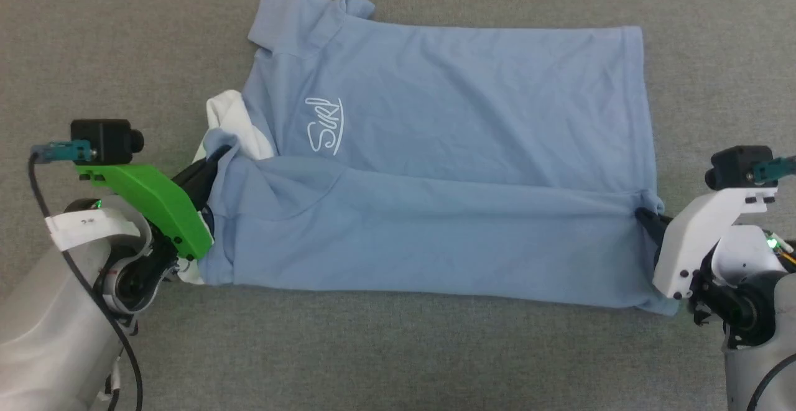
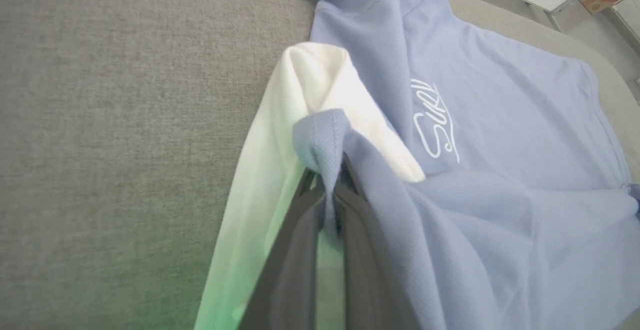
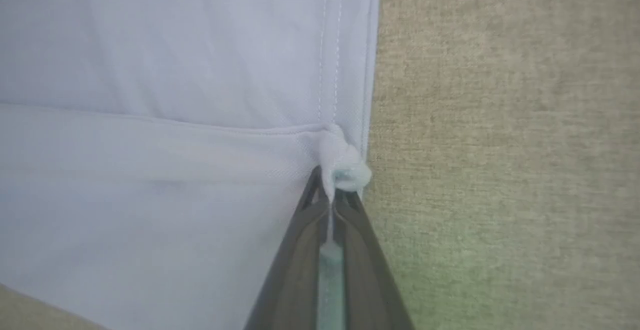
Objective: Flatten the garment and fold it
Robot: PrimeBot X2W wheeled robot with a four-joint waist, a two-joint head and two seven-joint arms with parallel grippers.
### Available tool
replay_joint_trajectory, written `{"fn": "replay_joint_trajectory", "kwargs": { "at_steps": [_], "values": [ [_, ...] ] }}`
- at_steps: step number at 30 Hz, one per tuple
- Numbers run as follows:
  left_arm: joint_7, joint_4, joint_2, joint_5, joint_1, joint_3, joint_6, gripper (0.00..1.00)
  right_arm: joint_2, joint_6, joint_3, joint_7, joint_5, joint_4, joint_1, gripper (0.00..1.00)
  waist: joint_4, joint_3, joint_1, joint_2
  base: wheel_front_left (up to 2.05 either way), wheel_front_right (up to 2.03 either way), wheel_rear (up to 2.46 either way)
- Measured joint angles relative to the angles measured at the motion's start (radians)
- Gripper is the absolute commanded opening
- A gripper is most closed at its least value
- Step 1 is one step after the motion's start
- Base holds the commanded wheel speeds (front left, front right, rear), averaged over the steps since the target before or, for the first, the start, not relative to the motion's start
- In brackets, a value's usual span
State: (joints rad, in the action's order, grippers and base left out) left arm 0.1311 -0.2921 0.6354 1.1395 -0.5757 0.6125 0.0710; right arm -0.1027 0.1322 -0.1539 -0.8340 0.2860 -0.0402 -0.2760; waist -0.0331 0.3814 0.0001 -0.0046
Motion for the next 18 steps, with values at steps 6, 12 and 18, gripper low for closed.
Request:
{"fn": "replay_joint_trajectory", "kwargs": {
  "at_steps": [6,12,18],
  "values": [
    [0.023,-0.109,-0.037,-0.005,-0.044,0.030,0.024,0.00,0.013,0.001,-0.008,-0.050,-0.010,0.020,-0.014,0.00,-0.002,0.027,0.0000,0.0000,0.00,0.00,0.00],
    [0.011,-0.149,-0.056,-0.008,-0.052,0.040,0.026,1.00,0.019,0.000,-0.020,-0.055,-0.018,0.020,-0.012,1.00,-0.001,-0.010,0.0000,0.0000,0.00,0.00,0.00],
    [0.000,-0.137,-0.052,-0.012,-0.051,0.028,0.004,1.00,0.009,0.000,-0.082,-0.017,0.020,0.054,0.011,1.00,0.002,-0.087,0.0000,0.0000,0.00,0.00,0.00]
  ]
}}
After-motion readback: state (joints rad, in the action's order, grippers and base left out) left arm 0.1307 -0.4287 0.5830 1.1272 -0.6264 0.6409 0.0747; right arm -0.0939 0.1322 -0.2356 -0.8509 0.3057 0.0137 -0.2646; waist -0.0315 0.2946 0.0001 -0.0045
